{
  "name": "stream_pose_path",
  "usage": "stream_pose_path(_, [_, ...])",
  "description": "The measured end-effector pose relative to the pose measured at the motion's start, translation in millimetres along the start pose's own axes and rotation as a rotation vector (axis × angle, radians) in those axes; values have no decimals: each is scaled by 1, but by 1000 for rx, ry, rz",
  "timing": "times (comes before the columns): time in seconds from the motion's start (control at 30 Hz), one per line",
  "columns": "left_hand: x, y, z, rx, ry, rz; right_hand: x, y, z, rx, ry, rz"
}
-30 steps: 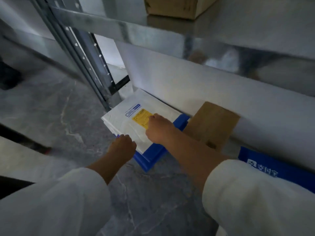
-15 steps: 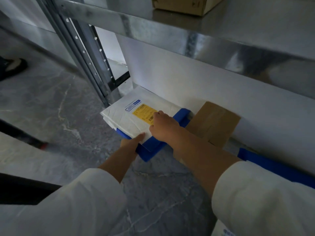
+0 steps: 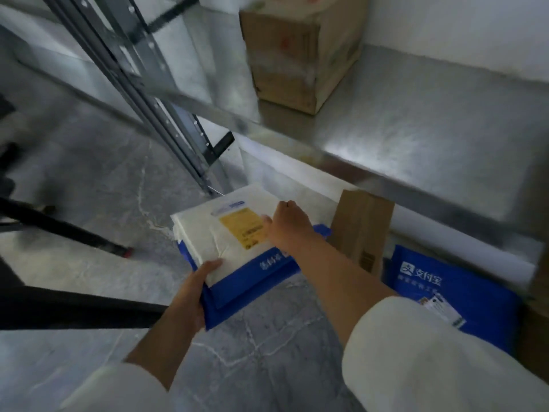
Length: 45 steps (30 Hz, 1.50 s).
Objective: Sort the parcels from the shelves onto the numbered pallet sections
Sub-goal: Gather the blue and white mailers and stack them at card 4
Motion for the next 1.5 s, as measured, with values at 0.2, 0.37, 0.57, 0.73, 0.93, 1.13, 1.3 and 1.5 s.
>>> stream_pose_path(0.2, [-7, -1, -79, -42, 118, -63, -37, -4, -42, 158, 104, 53])
stream_pose_path(0.37, [-18, -16, -140, -51, 74, 110, -59, -15, -99, 281, 212, 454])
stream_pose_path(0.57, [-27, -66, -223, 320, -351, 606, -91, -11, -194, 358, 266, 721])
stream_pose_path(0.73, [-26, -78, -287, 414, -490, 792, -129, -3, -288, 450, 183, 788])
stream_pose_path(0.93, [-11, -65, -388, 412, -379, 686, -174, 7, -393, 542, 100, 868])
stream_pose_path(1.13, [-9, -40, -507, 473, -305, 573, -239, 18, -487, 498, 65, 903])
stream_pose_path(1.3, [-21, -30, -596, 443, -290, 490, -305, 38, -552, 391, 86, 865])
stream_pose_path(1.5, [-22, -31, -681, 529, -139, 504, -362, 66, -619, 303, 1, 847])
Point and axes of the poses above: each hand's wrist, its own z-axis towards the middle knuckle, its own x-axis out of the palm, y = z × x, the point moved 7 cm from there along z, towards the middle knuckle, and after that the axes turned 5 degrees about -z, right-handed, at the moved point
